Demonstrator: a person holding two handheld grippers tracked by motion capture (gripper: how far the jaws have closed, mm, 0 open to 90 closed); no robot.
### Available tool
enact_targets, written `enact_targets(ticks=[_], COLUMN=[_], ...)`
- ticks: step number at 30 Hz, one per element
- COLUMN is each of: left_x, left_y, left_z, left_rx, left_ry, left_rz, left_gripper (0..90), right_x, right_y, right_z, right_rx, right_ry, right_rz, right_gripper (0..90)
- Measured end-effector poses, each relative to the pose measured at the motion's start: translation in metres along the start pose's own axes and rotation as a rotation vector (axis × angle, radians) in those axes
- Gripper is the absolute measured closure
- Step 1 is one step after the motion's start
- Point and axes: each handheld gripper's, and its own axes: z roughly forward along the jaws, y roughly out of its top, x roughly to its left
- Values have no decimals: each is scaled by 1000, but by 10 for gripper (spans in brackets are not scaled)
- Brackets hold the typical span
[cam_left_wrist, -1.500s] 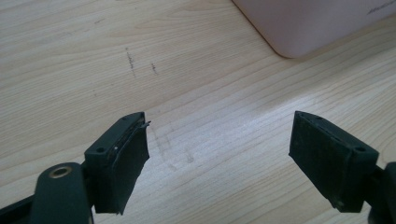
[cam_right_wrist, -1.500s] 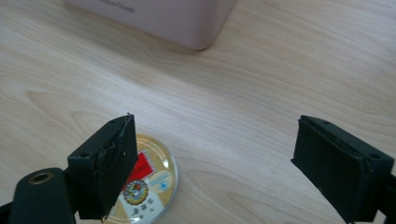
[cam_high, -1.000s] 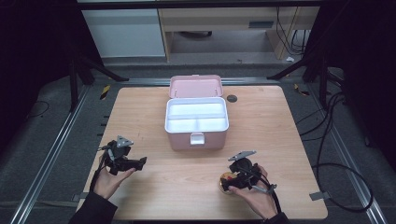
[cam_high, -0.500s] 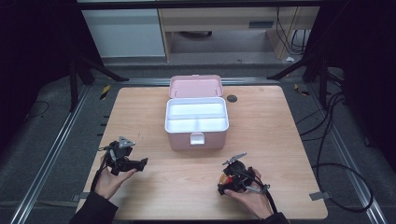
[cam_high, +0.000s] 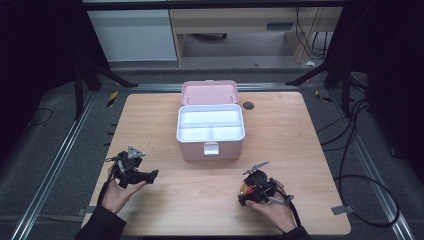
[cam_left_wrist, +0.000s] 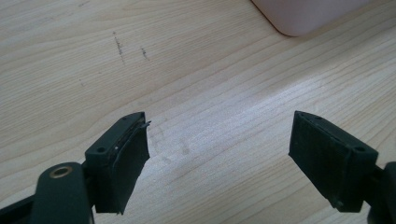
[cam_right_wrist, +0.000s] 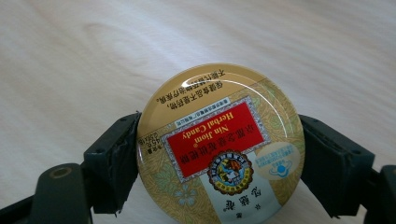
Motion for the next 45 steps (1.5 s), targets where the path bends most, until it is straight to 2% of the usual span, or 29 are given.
enact_targets(ticks=[1,2,4,7,8,9,10,11,12,14,18,22,25,27,28,31,32,33,34,35,36,39,40,41,42,43,44,45], left_x=[0,0,1,0,0,1,1,1,1,1,1,1,3,4,5,6,6,6,6,6,4,1,1,-2,-2,-4,-7,-9], left_y=[0,0,0,0,0,0,0,0,-1,-1,-1,0,2,3,8,16,20,31,36,36,49,67,67,81,81,89,99,104], left_z=[0,0,1,1,1,1,2,2,2,2,2,2,-1,-2,-4,-6,-7,-9,-9,-9,-8,-8,-8,-7,-7,-7,-5,-4], left_rx=[0,1,3,5,5,5,6,6,6,6,6,5,-7,-13,-28,-43,-56,-71,-82,-82,-106,-134,-134,-163,-163,-174,-189,-193], left_ry=[0,1,0,0,0,0,0,0,0,0,-2,-8,-12,-14,-15,-12,-15,-21,-27,-27,-36,-44,-44,-56,-56,-66,-82,-91], left_rz=[0,0,0,1,1,-1,-1,-1,-2,-2,-4,-7,-12,-17,-20,-23,-23,-20,-20,-20,-18,-13,-13,-12,-12,-17,-22,-24], left_gripper=[191,191,191,191,191,191,191,191,191,191,192,198,204,211,216,235,235,248,249,253,256,260,267,271,274,274,289,299], right_x=[0,-20,-38,-63,-63,-81,-86,-86,-100,-108,-119,-121,-121,-120,-120,-119,-119,-113,-111,-107,-101,-89,-89,-81,-78,-78,-71,-69], right_y=[0,-4,-8,-14,-14,-21,-23,-23,-29,-33,-39,-40,-39,-38,-34,-25,-25,-13,-9,-3,6,27,27,46,53,53,72,78], right_z=[0,-6,-9,-13,-13,-16,-16,-16,-18,-18,-14,-13,-14,-16,-21,-28,-28,-35,-38,-41,-45,-54,-54,-57,-57,-57,-56,-56], right_rx=[0,-16,-24,-26,-26,-30,-31,-31,-28,-23,2,-10,-30,-44,-92,-162,-162,-240,-271,-308,-351,-455,-455,-517,-531,-531,-559,-573], right_ry=[0,-42,-76,-118,-118,-140,-148,-148,-167,-180,-177,-164,-182,-188,-203,-216,-216,-214,-208,-200,-189,-136,-136,-94,-86,-86,-72,-71], right_rz=[0,45,93,137,137,167,176,176,208,228,250,258,251,249,240,220,220,180,163,144,121,82,82,62,54,54,49,49], right_gripper=[206,206,206,206,206,206,206,206,206,206,205,194,134,128,129,143,143,159,167,180,187,219,219,234,238,238,251,268])
